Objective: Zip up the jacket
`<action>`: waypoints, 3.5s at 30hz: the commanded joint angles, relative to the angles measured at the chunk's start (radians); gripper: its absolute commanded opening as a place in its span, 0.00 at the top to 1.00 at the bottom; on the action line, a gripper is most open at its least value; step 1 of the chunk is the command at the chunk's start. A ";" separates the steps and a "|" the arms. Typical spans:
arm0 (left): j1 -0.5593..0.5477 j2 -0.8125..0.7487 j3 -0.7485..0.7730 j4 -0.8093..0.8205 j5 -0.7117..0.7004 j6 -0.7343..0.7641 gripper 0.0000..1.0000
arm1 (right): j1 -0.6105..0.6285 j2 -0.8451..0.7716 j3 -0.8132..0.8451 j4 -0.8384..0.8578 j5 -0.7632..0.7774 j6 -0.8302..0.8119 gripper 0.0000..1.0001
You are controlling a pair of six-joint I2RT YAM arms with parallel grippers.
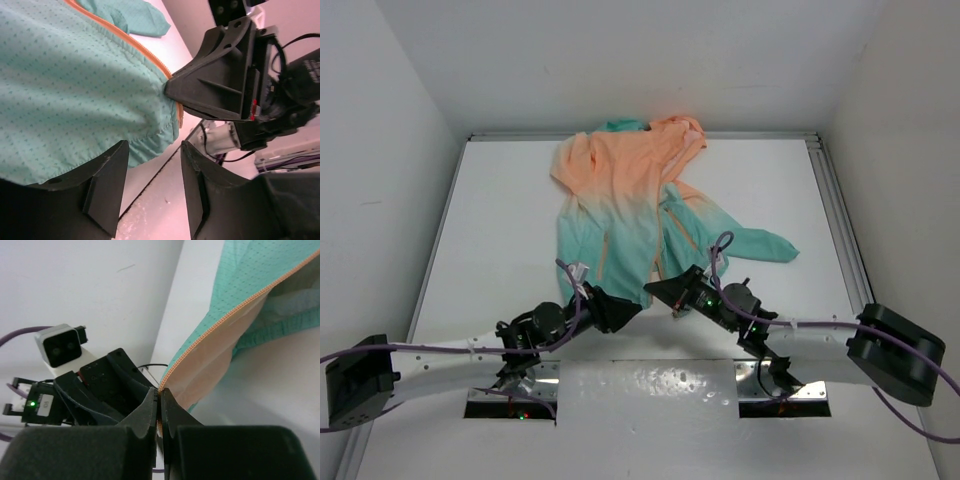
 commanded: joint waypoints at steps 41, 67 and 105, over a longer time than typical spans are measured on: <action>0.087 0.098 -0.019 0.141 0.135 -0.005 0.55 | -0.111 0.292 0.034 0.730 -0.320 0.335 1.00; 0.098 0.106 -0.001 0.227 0.123 0.017 1.00 | -0.113 0.298 0.024 0.728 -0.322 0.341 1.00; 0.098 0.025 0.200 -0.182 -0.063 0.245 1.00 | -0.095 -0.121 0.289 -1.057 0.066 -0.450 1.00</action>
